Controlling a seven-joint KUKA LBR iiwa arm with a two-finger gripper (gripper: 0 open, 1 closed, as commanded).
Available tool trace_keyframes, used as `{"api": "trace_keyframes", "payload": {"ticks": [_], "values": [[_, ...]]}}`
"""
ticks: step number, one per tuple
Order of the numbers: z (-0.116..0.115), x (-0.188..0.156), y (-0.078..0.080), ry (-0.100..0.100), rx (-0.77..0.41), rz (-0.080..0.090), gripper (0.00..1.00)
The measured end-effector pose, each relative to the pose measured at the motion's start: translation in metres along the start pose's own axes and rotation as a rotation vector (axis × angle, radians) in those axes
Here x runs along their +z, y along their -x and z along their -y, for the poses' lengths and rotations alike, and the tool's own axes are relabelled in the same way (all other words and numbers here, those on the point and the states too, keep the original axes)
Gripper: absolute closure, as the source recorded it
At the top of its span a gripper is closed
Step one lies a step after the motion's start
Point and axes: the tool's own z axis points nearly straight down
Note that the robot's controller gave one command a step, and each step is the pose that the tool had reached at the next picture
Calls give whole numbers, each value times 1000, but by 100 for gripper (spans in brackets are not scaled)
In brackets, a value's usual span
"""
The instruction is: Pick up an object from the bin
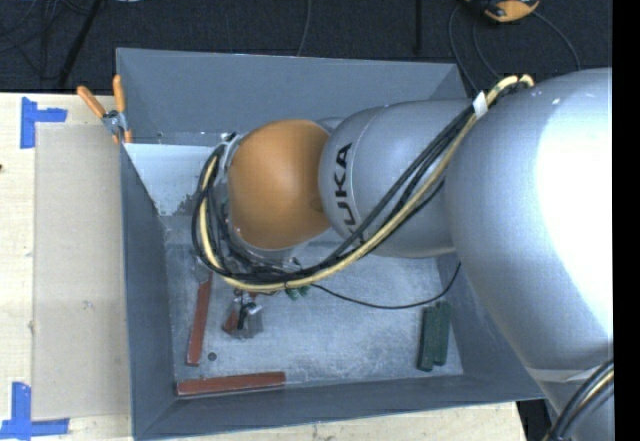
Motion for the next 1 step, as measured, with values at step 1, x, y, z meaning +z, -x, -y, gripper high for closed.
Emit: {"api": "trace_keyframes", "payload": {"ticks": [1], "values": [[32,19,34,1,-176,4,100]]}}
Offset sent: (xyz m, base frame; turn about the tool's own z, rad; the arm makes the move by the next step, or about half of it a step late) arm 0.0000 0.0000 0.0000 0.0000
